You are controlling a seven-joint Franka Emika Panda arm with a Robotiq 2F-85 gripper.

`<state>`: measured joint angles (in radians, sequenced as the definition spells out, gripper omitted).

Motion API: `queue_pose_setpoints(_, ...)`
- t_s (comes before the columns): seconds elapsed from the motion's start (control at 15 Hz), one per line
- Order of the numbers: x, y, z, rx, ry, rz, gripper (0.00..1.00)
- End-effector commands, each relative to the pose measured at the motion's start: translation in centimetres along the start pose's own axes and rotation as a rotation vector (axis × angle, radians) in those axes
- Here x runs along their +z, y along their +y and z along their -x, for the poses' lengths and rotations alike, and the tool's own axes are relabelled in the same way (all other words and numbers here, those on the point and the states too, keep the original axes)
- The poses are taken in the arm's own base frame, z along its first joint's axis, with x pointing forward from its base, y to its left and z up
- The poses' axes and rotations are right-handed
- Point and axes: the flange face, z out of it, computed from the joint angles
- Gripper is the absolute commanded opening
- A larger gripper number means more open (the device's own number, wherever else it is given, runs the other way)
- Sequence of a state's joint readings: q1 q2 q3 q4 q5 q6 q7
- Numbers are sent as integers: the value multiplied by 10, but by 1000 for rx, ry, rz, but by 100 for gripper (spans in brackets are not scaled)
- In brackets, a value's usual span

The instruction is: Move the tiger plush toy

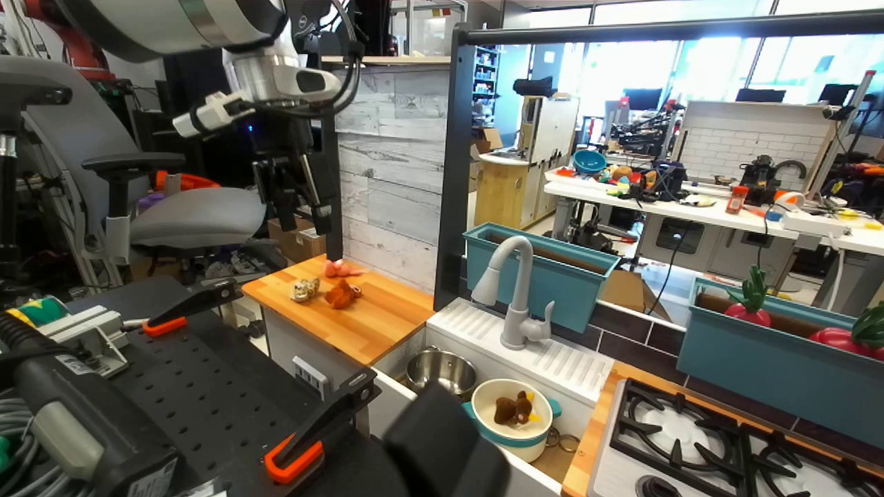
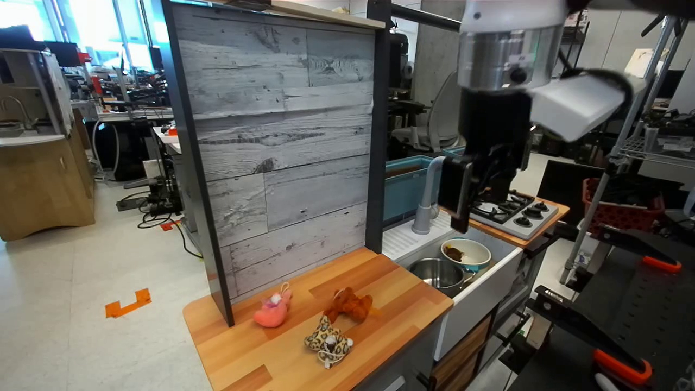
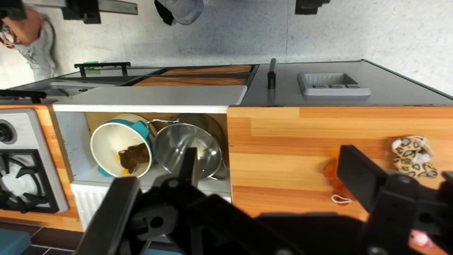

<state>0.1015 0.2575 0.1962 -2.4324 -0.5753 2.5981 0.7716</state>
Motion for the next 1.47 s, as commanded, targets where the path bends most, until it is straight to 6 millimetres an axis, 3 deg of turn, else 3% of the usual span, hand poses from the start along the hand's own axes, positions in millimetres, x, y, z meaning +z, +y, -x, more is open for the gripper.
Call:
queue_pose_setpoints(0.0, 56, -44, -24, -47, 26, 1, 100)
queue_pose_setpoints(0.33, 112, -109, -31, -76, 30, -98, 100)
queue_pose_setpoints(0.8, 150, -174, -37, -13, 44, -199, 100)
queue_pose_setpoints(1.0, 166, -191, -45, -5, 35, -193, 100)
queue_pose_setpoints(1.4, 178, -202, -68, 25, 87, -174, 100)
